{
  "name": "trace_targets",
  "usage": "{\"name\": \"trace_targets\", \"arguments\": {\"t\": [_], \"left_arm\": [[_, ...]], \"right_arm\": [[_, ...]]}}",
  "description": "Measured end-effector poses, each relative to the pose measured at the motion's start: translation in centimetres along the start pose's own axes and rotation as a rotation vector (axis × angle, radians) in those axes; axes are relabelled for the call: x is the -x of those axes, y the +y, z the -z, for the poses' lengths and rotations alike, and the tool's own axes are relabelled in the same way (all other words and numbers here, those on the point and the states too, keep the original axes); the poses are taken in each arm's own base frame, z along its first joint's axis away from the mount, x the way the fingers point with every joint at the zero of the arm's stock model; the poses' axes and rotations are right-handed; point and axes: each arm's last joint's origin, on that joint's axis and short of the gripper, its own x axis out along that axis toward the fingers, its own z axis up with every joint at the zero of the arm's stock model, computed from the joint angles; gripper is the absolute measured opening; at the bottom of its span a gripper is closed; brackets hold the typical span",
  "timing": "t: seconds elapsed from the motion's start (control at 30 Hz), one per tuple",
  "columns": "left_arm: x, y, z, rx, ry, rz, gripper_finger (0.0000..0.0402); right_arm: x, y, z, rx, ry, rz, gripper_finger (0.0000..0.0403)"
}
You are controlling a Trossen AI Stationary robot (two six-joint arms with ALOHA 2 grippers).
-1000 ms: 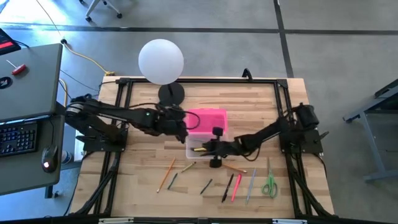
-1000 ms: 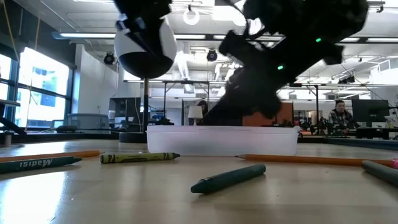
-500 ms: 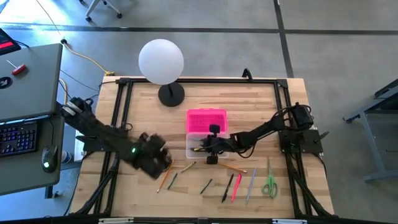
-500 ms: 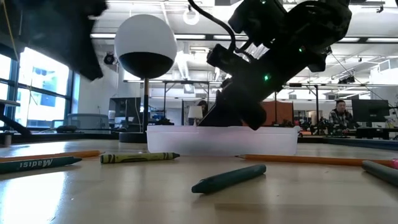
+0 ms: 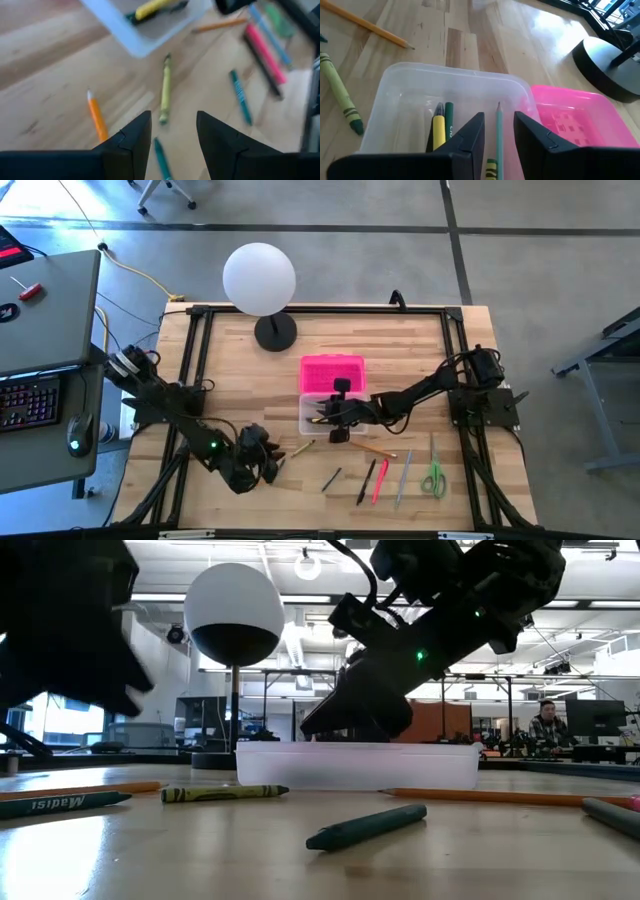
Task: Pick & place school supplies into a supply box
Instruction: Put the orange pencil into the pink supply box
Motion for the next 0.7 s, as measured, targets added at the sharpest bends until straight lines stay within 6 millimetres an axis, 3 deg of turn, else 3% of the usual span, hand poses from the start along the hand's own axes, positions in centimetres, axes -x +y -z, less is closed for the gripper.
{"name": "trace_targets", "arguments": {"t": [0.4, 0.7], "left_arm": [[-0.3, 1.0, 0.2, -0.051, 0.000, -0.106, 0.0188], [-1.3, 1.6, -0.9, -0.037, 0.015, -0.169, 0.0188]], "right_arm": [[0.0, 0.0, -0.3, 0.058, -0.032, 0.000, 0.0083], [0.0, 0.0, -0.3, 0.027, -0.032, -0.004, 0.0083]]}}
